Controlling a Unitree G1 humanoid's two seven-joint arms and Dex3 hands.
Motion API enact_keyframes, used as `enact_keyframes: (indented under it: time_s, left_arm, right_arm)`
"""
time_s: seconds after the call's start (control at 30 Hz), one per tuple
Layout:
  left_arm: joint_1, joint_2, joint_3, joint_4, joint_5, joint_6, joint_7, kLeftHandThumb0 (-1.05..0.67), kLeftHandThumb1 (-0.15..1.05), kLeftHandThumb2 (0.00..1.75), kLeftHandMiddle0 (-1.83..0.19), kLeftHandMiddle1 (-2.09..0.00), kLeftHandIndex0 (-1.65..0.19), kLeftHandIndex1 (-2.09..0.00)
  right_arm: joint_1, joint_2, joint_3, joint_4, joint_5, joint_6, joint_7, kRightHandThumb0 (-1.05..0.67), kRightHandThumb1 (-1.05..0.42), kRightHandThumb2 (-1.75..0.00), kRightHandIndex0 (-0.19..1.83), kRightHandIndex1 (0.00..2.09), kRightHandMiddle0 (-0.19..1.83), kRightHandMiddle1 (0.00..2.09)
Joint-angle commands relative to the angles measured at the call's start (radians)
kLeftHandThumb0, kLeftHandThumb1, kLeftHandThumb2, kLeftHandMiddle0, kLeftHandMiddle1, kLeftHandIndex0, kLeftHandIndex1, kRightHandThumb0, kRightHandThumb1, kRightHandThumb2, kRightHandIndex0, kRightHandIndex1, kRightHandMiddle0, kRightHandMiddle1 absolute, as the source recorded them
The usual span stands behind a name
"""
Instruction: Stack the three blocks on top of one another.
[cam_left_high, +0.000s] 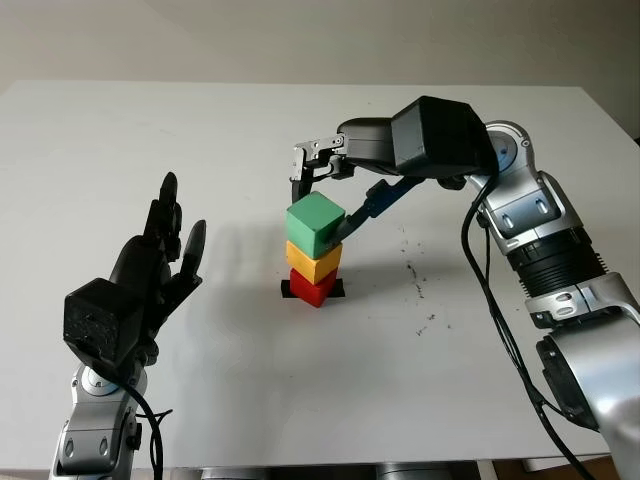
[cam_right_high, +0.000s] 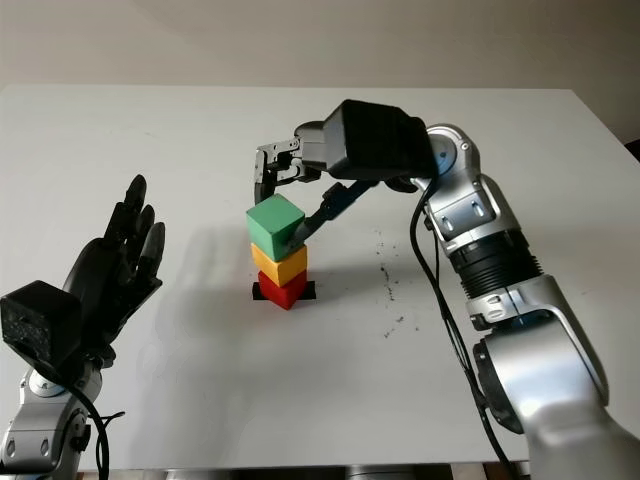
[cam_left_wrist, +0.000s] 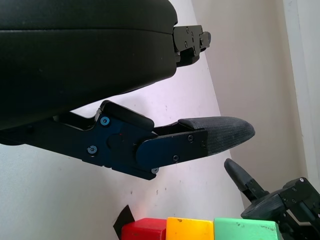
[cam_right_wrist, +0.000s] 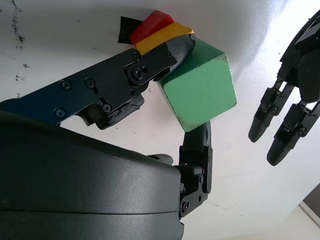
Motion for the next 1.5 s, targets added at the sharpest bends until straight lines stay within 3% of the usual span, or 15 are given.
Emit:
enact_keyframes:
  time_s: [0.0, 0.4, 0.5, 0.67, 0.83, 1.0, 1.23, 1.37, 1.47]
  left_arm:
    - [0.010, -0.001, 0.000, -0.008, 0.005, -0.013, 0.006, -0.78, 1.05, 0.58, 0.11, -0.06, 0.11, -0.06]
    - [0.011, -0.005, 0.000, -0.011, 0.001, -0.012, 0.007, -0.78, 1.05, 0.58, 0.11, -0.05, 0.11, -0.06]
    - [0.011, -0.001, -0.002, -0.011, 0.008, -0.014, 0.009, -0.78, 1.05, 0.58, 0.11, -0.05, 0.11, -0.06]
    - [0.011, -0.001, 0.000, -0.007, 0.012, -0.013, 0.009, -0.78, 1.05, 0.59, 0.11, -0.06, 0.11, -0.06]
    - [0.013, -0.001, 0.000, -0.005, 0.013, -0.017, 0.008, -0.78, 1.05, 0.59, 0.10, -0.06, 0.11, -0.05]
    - [0.012, 0.002, 0.003, 0.000, 0.004, -0.022, -0.003, -0.78, 1.05, 0.59, 0.12, -0.05, 0.12, -0.05]
    - [0.011, 0.007, 0.004, 0.002, 0.011, -0.027, -0.002, -0.77, 1.05, 0.58, 0.12, -0.05, 0.12, -0.05]
    - [0.009, -0.001, 0.007, 0.006, 0.003, -0.022, 0.000, -0.77, 1.05, 0.58, 0.12, -0.05, 0.12, -0.05]
    - [0.012, -0.004, 0.004, 0.009, 0.002, -0.018, 0.001, -0.76, 1.05, 0.59, 0.13, -0.05, 0.14, -0.05]
  right_arm:
    - [0.017, 0.002, 0.009, 0.001, -0.007, -0.008, -0.003, -0.47, -0.96, -0.05, 0.30, 0.05, 0.27, 1.60]
    - [0.013, 0.000, 0.010, 0.013, -0.004, -0.014, 0.007, -0.48, -0.96, -0.05, 0.29, 0.05, 0.28, 1.61]
    - [0.007, -0.010, 0.020, 0.009, -0.023, -0.003, 0.017, -0.58, -0.90, -0.05, 0.21, 0.02, 0.11, 1.35]
    - [0.016, -0.040, 0.029, -0.029, -0.049, -0.046, 0.035, -0.77, -0.84, -0.05, -0.07, 0.02, -0.08, 0.42]
    - [0.063, -0.069, -0.008, -0.094, -0.003, -0.062, 0.054, -0.83, -0.80, -0.05, -0.19, 0.00, -0.19, 0.05]
    - [0.114, -0.103, -0.041, -0.175, 0.000, -0.056, 0.013, -0.88, -0.83, -0.06, -0.19, 0.00, -0.19, 0.00]
    - [0.187, -0.130, -0.165, -0.224, 0.119, -0.046, -0.033, -0.97, -0.88, -0.07, -0.19, 0.00, -0.19, 0.00]
    - [0.314, -0.070, -0.281, -0.335, 0.203, 0.118, -0.193, -0.84, -1.01, -0.10, -0.19, 0.00, -0.19, 0.00]
    - [0.449, 0.009, -0.319, -0.404, 0.177, 0.166, -0.394, -0.66, -1.04, -0.33, -0.19, 0.00, -0.19, 0.00]
